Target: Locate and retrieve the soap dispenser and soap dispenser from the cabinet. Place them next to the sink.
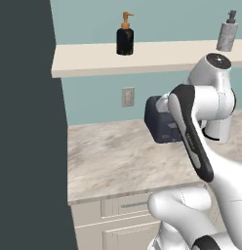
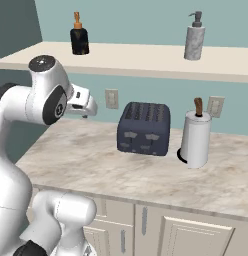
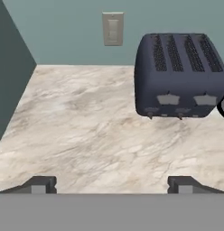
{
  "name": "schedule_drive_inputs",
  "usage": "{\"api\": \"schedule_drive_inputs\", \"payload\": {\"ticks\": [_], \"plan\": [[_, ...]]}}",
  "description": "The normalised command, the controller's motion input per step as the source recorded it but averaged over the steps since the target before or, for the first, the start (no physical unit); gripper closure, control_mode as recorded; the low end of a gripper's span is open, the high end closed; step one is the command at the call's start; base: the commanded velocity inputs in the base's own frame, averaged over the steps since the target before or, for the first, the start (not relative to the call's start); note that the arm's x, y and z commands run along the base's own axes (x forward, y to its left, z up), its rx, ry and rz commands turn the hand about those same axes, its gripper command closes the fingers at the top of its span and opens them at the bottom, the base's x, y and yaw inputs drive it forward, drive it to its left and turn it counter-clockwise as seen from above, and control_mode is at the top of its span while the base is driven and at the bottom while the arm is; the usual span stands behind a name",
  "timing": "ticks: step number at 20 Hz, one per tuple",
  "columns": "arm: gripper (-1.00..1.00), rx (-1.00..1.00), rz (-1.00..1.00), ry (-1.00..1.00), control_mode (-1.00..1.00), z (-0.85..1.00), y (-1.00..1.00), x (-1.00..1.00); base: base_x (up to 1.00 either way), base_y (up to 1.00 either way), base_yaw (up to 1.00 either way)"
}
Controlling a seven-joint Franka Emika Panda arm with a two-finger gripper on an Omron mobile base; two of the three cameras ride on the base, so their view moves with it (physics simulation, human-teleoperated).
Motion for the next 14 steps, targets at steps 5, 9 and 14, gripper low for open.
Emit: {"api": "schedule_drive_inputs", "payload": {"ticks": [5, 9, 14], "plan": [[-1.0, 0.01, 0.0, -0.19, -1.0, 0.75, 0.05, -0.33, 0.0, 0.0, 0.0], [-1.0, 0.02, 0.0, -0.13, -1.0, 0.79, 0.19, -0.25, 0.0, 0.0, 0.0], [-1.0, 0.04, -0.03, -0.14, -1.0, 0.78, 0.17, -0.18, 0.0, 0.0, 0.0]]}}
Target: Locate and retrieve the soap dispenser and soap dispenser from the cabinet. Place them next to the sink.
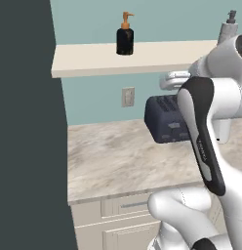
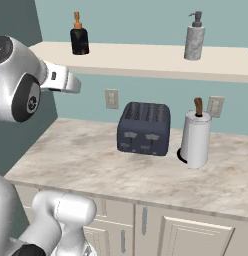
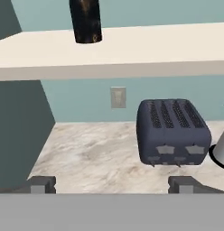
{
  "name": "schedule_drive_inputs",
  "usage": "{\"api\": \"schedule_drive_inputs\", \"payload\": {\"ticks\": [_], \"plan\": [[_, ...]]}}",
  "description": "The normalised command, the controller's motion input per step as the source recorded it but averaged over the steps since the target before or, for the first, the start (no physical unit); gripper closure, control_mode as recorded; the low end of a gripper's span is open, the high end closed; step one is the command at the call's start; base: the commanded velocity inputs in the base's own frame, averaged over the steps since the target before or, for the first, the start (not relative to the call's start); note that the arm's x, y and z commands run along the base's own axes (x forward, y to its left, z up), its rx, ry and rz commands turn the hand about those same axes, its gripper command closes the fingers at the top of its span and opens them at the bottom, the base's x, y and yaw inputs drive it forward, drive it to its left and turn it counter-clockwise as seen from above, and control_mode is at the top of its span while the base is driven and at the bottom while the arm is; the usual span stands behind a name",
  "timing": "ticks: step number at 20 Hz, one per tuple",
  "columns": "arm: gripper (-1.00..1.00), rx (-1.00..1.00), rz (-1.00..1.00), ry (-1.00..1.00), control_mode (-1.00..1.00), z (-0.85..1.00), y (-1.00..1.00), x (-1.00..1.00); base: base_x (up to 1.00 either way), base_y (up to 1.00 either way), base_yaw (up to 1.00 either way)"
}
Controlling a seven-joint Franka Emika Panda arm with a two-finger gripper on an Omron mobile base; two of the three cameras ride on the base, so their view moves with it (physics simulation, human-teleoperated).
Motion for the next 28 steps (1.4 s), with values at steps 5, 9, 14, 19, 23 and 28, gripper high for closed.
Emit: {"api": "schedule_drive_inputs", "payload": {"ticks": [5, 9, 14, 19, 23, 28], "plan": [[-1.0, 0.01, 0.0, -0.11, -1.0, 0.72, 0.31, -0.02, 0.0, 0.0, 0.0], [-1.0, 0.0, -0.05, -0.04, -1.0, 0.22, 0.41, 0.37, 0.0, 0.0, 0.0], [-1.0, -0.03, -0.03, 0.02, -1.0, 0.02, 0.21, 0.7, 0.0, 0.0, 0.0], [-1.0, -0.01, 0.02, 0.06, -1.0, 0.06, 0.0, 0.86, 0.0, 0.0, 0.0], [-1.0, 0.0, 0.04, 0.07, -1.0, 0.06, 0.0, 0.84, 0.0, 0.0, 0.0], [-1.0, 0.0, 0.05, 0.07, -1.0, 0.0, 0.04, 0.79, 0.0, 0.0, 0.0]]}}
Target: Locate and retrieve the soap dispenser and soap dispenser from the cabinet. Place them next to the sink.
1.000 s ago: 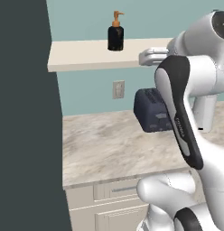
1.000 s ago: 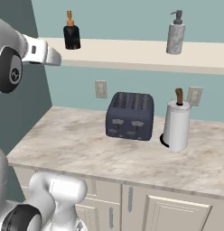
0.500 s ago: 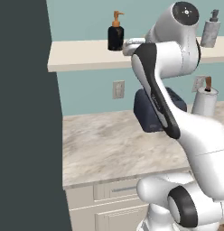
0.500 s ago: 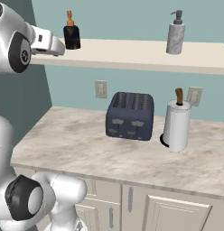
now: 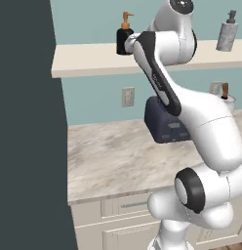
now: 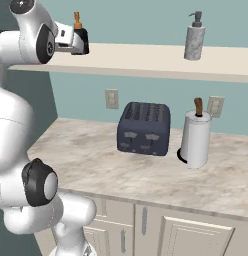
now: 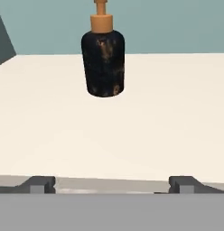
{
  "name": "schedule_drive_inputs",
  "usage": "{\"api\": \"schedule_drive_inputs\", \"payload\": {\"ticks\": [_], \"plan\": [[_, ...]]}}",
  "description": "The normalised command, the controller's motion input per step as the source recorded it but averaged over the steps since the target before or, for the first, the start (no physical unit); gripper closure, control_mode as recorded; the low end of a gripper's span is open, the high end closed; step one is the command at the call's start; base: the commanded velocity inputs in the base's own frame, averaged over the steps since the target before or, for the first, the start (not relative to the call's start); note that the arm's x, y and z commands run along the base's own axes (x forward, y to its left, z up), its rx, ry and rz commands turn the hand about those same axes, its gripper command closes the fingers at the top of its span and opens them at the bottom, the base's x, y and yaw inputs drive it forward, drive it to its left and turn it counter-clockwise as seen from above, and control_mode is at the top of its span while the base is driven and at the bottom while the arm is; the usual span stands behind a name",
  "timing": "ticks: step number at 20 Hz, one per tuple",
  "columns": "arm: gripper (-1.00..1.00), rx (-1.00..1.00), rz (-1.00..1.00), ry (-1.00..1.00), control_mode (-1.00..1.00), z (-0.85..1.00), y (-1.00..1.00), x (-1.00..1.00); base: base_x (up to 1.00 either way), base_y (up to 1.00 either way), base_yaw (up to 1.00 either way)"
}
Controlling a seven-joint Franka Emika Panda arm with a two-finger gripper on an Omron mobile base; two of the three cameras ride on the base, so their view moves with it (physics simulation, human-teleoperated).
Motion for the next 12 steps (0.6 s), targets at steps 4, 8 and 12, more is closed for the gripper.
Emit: {"api": "schedule_drive_inputs", "payload": {"ticks": [4, 8, 12], "plan": [[-1.0, -0.01, 0.02, 0.0, -1.0, -0.05, 0.03, 0.51, 0.0, 0.0, 0.0], [-1.0, -0.01, 0.0, 0.0, -1.0, -0.12, 0.05, 0.58, 0.0, 0.0, 0.0], [-1.0, 0.0, 0.03, -0.01, -1.0, -0.12, 0.01, 0.74, 0.0, 0.0, 0.0]]}}
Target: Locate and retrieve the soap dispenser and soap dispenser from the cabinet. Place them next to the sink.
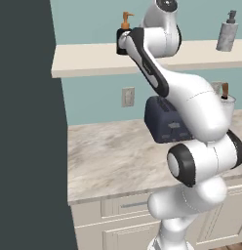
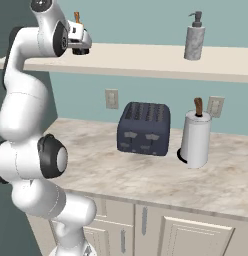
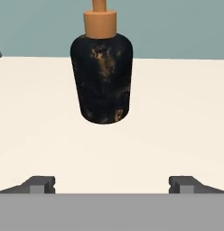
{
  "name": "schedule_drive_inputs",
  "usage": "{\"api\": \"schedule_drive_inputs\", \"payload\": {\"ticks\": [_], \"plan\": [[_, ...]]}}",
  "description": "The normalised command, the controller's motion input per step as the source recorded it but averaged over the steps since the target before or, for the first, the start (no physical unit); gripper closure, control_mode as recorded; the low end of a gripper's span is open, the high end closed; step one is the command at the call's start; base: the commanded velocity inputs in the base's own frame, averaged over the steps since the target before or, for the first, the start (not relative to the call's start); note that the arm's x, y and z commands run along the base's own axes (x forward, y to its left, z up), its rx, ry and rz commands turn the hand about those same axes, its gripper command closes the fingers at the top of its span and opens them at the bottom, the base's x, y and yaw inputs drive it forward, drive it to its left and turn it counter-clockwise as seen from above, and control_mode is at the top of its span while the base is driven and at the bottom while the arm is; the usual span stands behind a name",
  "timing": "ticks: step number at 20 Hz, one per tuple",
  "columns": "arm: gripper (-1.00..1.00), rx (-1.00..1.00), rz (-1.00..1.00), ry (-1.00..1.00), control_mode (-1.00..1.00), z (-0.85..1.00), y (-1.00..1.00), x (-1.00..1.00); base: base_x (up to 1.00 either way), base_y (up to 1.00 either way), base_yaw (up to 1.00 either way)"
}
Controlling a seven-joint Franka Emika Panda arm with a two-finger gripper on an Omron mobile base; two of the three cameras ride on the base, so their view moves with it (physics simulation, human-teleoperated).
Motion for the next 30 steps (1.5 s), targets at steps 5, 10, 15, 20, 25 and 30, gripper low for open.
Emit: {"api": "schedule_drive_inputs", "payload": {"ticks": [5, 10, 15, 20, 25, 30], "plan": [[-1.0, 0.01, 0.06, -0.05, -1.0, -0.03, 0.09, 0.57, 0.0, 0.0, 0.0], [-1.0, 0.0, 0.06, -0.06, -1.0, -0.02, 0.14, 0.44, 0.0, 0.0, 0.0], [-1.0, 0.0, 0.05, -0.02, -1.0, -0.04, 0.13, 0.4, 0.0, 0.0, 0.0], [-1.0, 0.0, 0.05, 0.02, -1.0, -0.04, 0.05, 0.48, 0.0, 0.0, 0.0], [-1.0, -0.02, 0.01, 0.04, -1.0, 0.0, 0.0, 0.28, 0.0, 0.0, 0.0], [-1.0, 0.0, 0.0, 0.01, -1.0, 0.0, 0.0, 0.14, 0.0, 0.0, 0.0]]}}
